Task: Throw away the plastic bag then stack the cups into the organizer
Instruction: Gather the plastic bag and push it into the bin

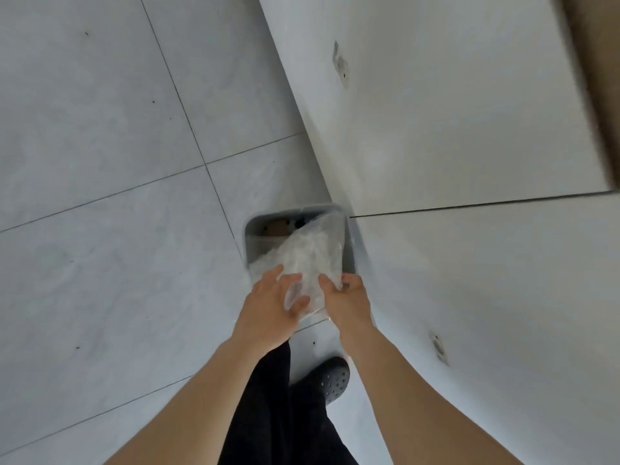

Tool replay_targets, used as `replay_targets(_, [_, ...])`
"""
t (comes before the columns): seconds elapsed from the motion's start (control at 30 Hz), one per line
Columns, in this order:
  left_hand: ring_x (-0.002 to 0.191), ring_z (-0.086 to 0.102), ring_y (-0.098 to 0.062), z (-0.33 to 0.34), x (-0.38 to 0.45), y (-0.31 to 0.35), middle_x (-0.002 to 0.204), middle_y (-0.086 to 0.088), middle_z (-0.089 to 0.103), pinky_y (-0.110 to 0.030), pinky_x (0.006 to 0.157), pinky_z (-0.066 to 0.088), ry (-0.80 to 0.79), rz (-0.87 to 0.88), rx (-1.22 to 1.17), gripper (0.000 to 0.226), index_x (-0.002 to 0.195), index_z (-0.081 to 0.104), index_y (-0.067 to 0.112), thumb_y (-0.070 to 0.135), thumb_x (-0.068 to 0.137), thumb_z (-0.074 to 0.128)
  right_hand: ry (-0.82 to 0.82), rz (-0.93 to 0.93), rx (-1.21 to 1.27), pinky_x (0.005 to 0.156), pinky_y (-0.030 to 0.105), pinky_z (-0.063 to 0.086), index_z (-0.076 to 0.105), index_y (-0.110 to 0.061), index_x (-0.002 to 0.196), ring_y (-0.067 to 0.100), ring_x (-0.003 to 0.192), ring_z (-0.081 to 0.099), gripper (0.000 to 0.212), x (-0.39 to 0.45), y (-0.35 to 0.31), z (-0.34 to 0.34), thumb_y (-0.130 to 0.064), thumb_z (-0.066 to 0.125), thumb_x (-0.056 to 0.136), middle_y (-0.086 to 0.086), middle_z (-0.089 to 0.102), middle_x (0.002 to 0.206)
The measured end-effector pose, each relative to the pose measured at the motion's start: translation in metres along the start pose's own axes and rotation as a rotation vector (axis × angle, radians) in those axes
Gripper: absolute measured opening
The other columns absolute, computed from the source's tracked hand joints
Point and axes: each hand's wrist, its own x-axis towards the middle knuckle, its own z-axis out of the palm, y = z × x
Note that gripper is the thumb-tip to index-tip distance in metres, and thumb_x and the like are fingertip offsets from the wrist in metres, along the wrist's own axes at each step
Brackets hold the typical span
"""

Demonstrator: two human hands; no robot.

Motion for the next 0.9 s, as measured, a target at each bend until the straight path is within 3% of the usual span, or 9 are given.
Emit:
replay_targets(0.1, [0.151, 0.027, -0.024, 0.005, 0.017, -0.014, 0.167, 0.0, 0.024, -0.043, 0.121, 0.027, 0.0, 0.037, 0.065, 0.056, 0.151, 0.043, 0.034, 0.056, 0.1, 0.044, 0.023, -0.034, -0.076, 0.093, 0.041, 0.055, 0.052, -0.021, 0.127, 0.023, 0.103, 0.065, 0.05, 0.022, 0.001, 0.008, -0.048, 0.069, 0.088, 0.001, 0.064, 0.116])
replay_targets(0.3, [0.158, 0.0, -0.023, 0.01, 0.04, -0.029, 0.172, 0.0, 0.007, -0.043, 0.126, 0.005, -0.1, 0.098, 0.295, 0.06, 0.16, 0.021, 0.033, 0.053, 0.104, 0.032, 0.049, -0.236, -0.535, 0.107, 0.045, 0.046, 0.05, -0.013, 0.143, 0.032, 0.13, 0.05, 0.064, 0.037, -0.001, 0.011, -0.049, 0.064, 0.092, 0.011, 0.047, 0.145])
replay_targets(0.43, [0.158, 0.0, -0.026, 0.018, 0.049, -0.036, 0.171, 0.0, 0.007, -0.046, 0.128, 0.005, -0.1, 0.152, 0.456, 0.063, 0.16, 0.016, 0.03, 0.051, 0.104, 0.034, 0.096, -0.438, -0.819, 0.115, 0.047, 0.04, 0.028, -0.02, 0.155, 0.032, 0.145, 0.035, 0.077, 0.035, 0.005, 0.01, -0.036, 0.068, 0.093, 0.011, 0.031, 0.16])
replay_targets(0.5, [0.157, 0.002, -0.028, 0.024, 0.053, -0.037, 0.17, -0.001, 0.011, -0.047, 0.128, 0.006, -0.067, 0.167, 0.51, 0.063, 0.16, 0.019, 0.028, 0.048, 0.103, 0.04, 0.118, -0.563, -0.925, 0.116, 0.046, 0.04, 0.026, -0.021, 0.156, 0.032, 0.146, 0.033, 0.079, 0.036, 0.009, 0.011, -0.03, 0.071, 0.092, 0.011, 0.029, 0.161])
replay_targets(0.57, [0.156, 0.008, -0.03, 0.029, 0.057, -0.038, 0.168, -0.003, 0.018, -0.047, 0.128, 0.009, -0.027, 0.177, 0.548, 0.062, 0.157, 0.027, 0.025, 0.041, 0.101, 0.049, 0.099, -0.692, -1.013, 0.112, 0.044, 0.044, 0.037, -0.02, 0.149, 0.031, 0.14, 0.039, 0.068, 0.04, 0.015, 0.014, -0.021, 0.071, 0.091, 0.01, 0.037, 0.154])
replay_targets(0.67, [0.141, 0.032, -0.029, 0.034, 0.063, -0.039, 0.151, -0.005, 0.04, -0.041, 0.119, 0.027, 0.023, 0.208, 0.628, 0.055, 0.144, 0.044, 0.021, 0.028, 0.093, 0.061, -0.003, -0.765, -1.107, 0.102, 0.042, 0.049, 0.054, -0.016, 0.137, 0.029, 0.13, 0.046, 0.05, 0.049, 0.025, 0.02, -0.012, 0.068, 0.089, 0.007, 0.048, 0.145])
replay_targets(0.77, [0.12, 0.043, -0.026, 0.039, 0.071, -0.043, 0.129, -0.002, 0.049, -0.035, 0.101, 0.037, 0.031, 0.21, 0.657, 0.046, 0.13, 0.052, 0.02, 0.021, 0.086, 0.066, -0.092, -0.762, -1.143, 0.102, 0.044, 0.048, 0.058, -0.016, 0.136, 0.03, 0.133, 0.046, 0.043, 0.06, 0.035, 0.029, -0.016, 0.063, 0.093, 0.007, 0.05, 0.146])
replay_targets(0.9, [0.126, 0.05, -0.026, 0.047, 0.082, -0.05, 0.134, -0.002, 0.057, -0.037, 0.106, 0.038, -0.032, 0.208, 0.647, 0.039, 0.132, 0.054, 0.02, 0.035, 0.096, 0.055, -0.177, -0.705, -1.223, 0.119, 0.049, 0.032, 0.05, -0.019, 0.145, 0.032, 0.146, 0.033, 0.045, 0.081, 0.045, 0.04, -0.035, 0.047, 0.102, 0.01, 0.042, 0.157])
